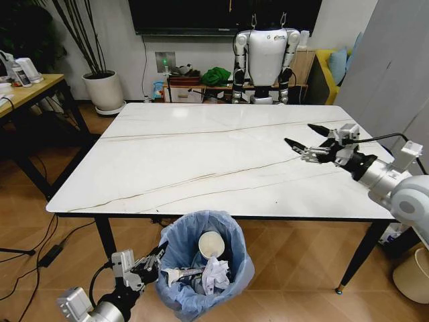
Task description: Pick up the trash bin and place the trash from the table into it.
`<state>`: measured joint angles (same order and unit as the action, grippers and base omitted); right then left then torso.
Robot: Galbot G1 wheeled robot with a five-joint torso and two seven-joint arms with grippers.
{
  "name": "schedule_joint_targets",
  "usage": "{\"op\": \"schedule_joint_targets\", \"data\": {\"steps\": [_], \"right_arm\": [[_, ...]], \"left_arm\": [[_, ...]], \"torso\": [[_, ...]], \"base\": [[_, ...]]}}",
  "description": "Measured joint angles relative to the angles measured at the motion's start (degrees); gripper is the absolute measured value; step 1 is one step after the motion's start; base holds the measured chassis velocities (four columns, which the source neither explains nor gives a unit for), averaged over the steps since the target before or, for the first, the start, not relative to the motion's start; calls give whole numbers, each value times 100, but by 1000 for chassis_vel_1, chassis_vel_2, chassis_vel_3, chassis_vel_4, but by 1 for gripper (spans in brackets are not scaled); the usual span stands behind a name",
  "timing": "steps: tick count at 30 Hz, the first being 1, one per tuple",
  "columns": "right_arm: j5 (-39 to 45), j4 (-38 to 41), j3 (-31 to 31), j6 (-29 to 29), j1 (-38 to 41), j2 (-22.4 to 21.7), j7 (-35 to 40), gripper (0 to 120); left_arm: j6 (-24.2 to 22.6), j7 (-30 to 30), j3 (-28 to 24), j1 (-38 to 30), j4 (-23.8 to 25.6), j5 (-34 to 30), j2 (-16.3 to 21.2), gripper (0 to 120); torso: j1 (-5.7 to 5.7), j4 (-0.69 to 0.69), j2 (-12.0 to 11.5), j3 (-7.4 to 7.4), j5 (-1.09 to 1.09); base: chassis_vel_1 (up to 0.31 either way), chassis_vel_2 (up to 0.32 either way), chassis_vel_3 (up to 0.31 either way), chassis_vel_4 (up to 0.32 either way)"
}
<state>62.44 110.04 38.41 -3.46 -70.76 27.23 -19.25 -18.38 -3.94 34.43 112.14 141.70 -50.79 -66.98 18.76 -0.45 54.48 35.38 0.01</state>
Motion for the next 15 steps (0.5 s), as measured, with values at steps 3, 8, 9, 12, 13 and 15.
{"op": "schedule_joint_targets", "data": {"steps": [3,8,9,12,13,15], "right_arm": [[-76,-114,240,59,-234,84,23,100],[-151,-508,684,-76,-667,123,142,100],[-151,-508,684,-76,-667,123,142,100],[-180,-862,839,-155,-895,74,100,100],[-189,-989,900,-204,-987,42,35,100],[-190,-1088,941,-255,-1041,16,-31,100]], "left_arm": [[4,3,0,4,7,13,-1,0],[6,5,21,19,16,16,10,0],[6,5,21,19,16,16,10,0],[9,5,51,20,35,5,30,0],[9,5,64,21,39,-9,43,0],[9,5,72,21,43,-15,50,0]], "torso": [[0,-1,0,0,0],[0,1,0,0,-3],[0,1,0,0,-3],[0,1,0,0,1],[0,1,0,0,0],[0,1,0,0,0]], "base": [[0,0,0,0],[0,0,0,0],[0,0,0,0],[0,0,0,0],[0,0,0,0],[0,0,0,0]]}}
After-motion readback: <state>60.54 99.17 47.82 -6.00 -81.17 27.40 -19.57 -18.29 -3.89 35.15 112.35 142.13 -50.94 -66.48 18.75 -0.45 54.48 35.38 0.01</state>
